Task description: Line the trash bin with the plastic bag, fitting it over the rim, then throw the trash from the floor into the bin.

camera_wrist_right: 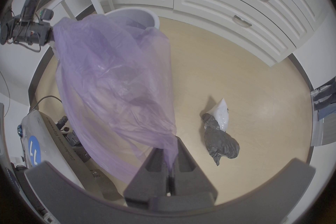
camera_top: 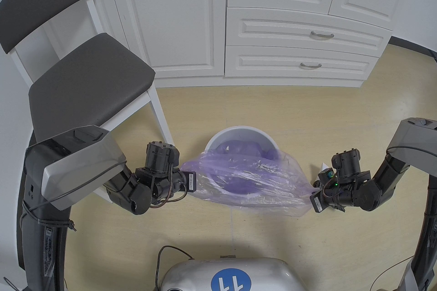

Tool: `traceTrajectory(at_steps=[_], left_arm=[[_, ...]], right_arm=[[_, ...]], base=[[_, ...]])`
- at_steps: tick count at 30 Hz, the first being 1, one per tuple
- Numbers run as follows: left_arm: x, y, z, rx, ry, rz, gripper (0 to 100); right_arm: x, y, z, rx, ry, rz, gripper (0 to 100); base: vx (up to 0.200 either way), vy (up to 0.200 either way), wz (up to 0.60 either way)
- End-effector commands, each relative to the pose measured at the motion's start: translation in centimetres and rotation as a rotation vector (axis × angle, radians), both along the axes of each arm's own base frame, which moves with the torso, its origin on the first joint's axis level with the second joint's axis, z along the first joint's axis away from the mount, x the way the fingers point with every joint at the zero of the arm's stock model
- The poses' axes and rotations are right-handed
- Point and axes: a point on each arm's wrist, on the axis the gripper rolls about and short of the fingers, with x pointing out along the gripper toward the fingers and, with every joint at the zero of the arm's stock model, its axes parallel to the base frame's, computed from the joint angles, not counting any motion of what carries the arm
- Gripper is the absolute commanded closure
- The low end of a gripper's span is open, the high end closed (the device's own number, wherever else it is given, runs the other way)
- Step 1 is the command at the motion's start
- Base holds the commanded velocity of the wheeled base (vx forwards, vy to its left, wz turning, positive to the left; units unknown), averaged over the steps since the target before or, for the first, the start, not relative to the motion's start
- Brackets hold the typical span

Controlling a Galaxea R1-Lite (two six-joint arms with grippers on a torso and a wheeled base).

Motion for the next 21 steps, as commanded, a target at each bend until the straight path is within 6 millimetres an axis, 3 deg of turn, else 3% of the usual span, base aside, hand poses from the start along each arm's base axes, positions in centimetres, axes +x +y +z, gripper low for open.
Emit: traceTrajectory(at_steps=[1, 10, 11, 16, 21], left_arm=[[-1.0, 0.9, 1.3, -0.02, -0.005, 0.019, 100], [-2.6, 1.0, 0.9, -0.056, -0.073, 0.004, 100], [-2.6, 0.9, 0.6, -0.058, -0.072, 0.005, 100], [-2.6, 0.9, 0.5, -0.073, -0.086, 0.008, 100], [-3.3, 0.7, 1.4, -0.083, -0.103, 0.008, 100]], right_arm=[[-0.3, 0.2, -0.8, -0.002, 0.023, 0.005, 100], [-0.4, 0.2, -1.2, -0.009, 0.036, 0.01, 100], [-0.5, 0.2, -1.2, -0.009, 0.036, 0.01, 0], [-0.5, -0.2, -0.5, 0.0, 0.021, 0.004, 0], [-1.7, -1.6, 2.1, 0.021, -0.027, 0.026, 0]], base=[[0.0, 0.0, 0.0], [0.0, 0.0, 0.0], [0.0, 0.0, 0.0], [0.0, 0.0, 0.0], [0.0, 0.0, 0.0]])
